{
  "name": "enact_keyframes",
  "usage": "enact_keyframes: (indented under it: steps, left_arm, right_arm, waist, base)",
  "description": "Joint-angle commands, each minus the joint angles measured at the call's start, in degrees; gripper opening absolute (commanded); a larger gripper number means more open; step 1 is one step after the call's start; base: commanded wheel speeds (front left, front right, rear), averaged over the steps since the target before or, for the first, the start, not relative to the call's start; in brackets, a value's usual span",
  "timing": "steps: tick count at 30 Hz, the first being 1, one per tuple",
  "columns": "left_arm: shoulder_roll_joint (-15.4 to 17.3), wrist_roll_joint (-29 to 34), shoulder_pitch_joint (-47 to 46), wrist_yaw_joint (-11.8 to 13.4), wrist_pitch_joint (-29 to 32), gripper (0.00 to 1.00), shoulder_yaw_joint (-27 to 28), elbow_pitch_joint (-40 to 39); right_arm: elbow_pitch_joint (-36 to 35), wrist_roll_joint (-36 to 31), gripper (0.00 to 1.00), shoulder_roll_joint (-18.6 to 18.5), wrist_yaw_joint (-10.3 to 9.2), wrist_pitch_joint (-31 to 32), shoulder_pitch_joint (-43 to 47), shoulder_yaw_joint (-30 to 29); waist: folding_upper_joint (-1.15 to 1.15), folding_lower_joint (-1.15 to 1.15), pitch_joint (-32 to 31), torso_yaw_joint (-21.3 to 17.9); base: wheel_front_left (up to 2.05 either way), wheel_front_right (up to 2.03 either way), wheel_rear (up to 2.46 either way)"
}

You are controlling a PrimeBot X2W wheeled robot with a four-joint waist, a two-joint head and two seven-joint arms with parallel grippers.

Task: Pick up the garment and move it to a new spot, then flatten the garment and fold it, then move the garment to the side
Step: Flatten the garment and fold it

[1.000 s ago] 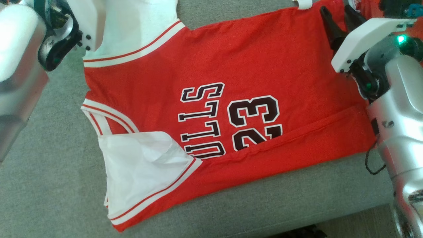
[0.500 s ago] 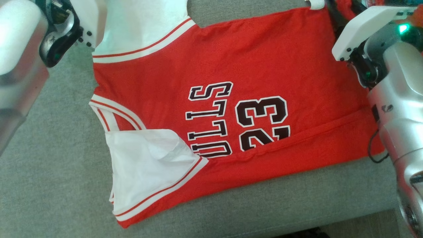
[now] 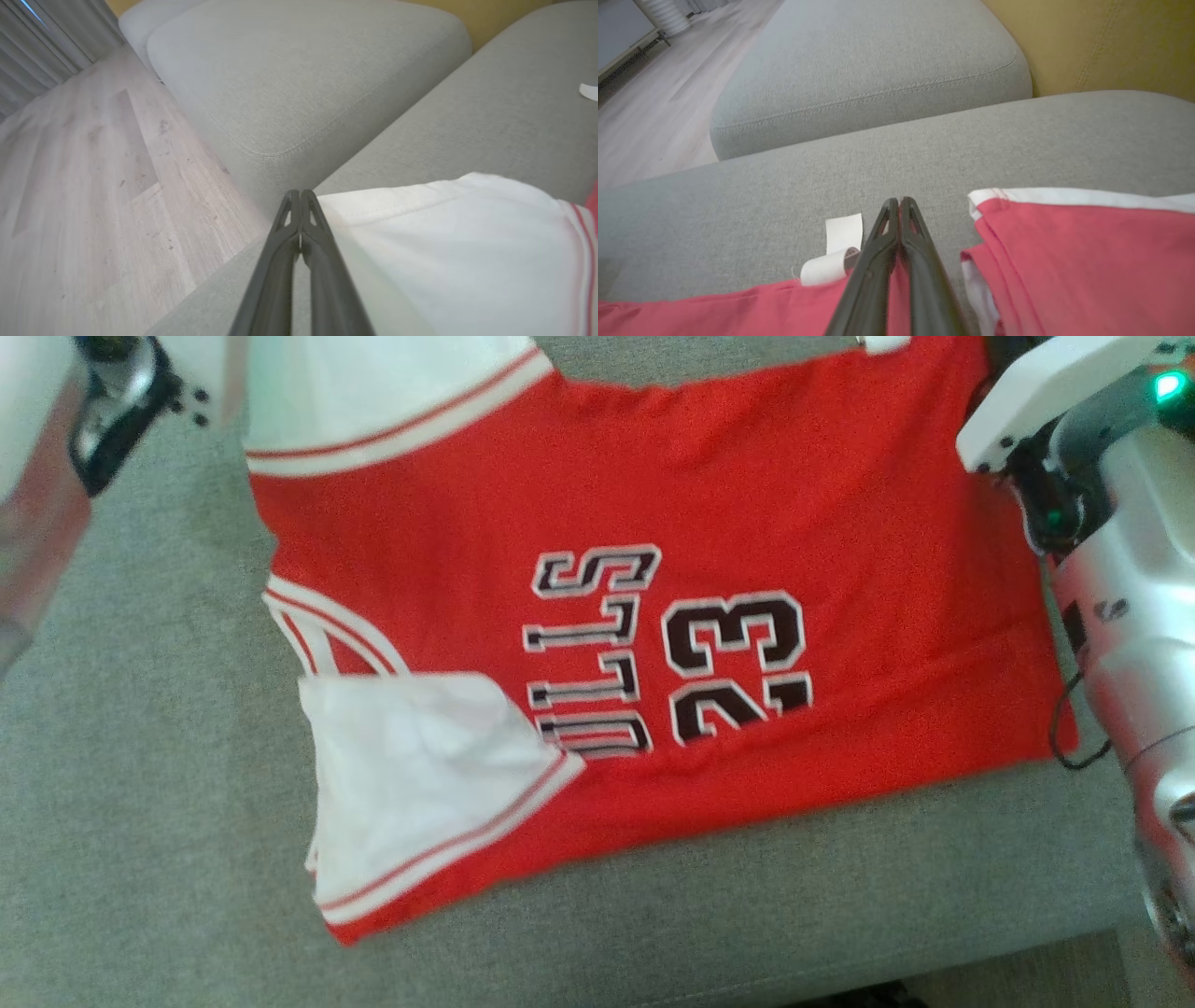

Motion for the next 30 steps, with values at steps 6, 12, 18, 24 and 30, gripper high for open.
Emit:
enact_keyframes:
  steps: [6, 12, 18, 24, 30]
  left_arm:
    - [1.58, -1.27, -5.52, 0.82, -6.47, 0.00, 4.92, 4.09]
    - [0.22, -3.13, -3.44, 0.43, -8.58, 0.00, 4.73, 3.94]
    - [1.64, -4.33, 0.85, 0.26, -11.00, 0.00, 3.96, 0.17]
    - [6.20, -5.66, 9.61, 2.41, -13.94, 0.00, 3.67, -9.39]
    - [12.56, -6.90, 19.66, 8.96, -15.89, 0.00, 3.92, -21.86]
  right_arm:
    - [-1.07, 4.27, 0.00, -1.49, -0.04, -1.35, -3.39, -0.38]
    - [-3.47, 7.61, 0.00, -5.41, -0.04, -0.82, -0.30, 1.24]
    - [-7.74, 11.24, 0.00, -8.88, -0.04, -0.40, 5.13, 2.60]
    - [-14.62, 14.64, 0.00, -12.54, -0.04, -0.30, 14.03, 3.56]
    - [-19.66, 16.63, 0.00, -14.93, -0.04, 0.09, 21.77, 2.74]
  waist:
    - [0.00, 0.00, -1.48, 0.25]
    - [0.00, 0.00, -2.94, 2.36]
    - [0.00, 0.00, -4.72, 4.00]
    - [0.00, 0.00, -7.11, 5.35]
    - [0.00, 0.00, -8.73, 6.20]
  base:
    - [0.00, 0.00, 0.00]
    - [0.00, 0.00, 0.00]
    - [0.00, 0.00, 0.00]
    - [0.00, 0.00, 0.00]
    - [0.00, 0.00, 0.00]
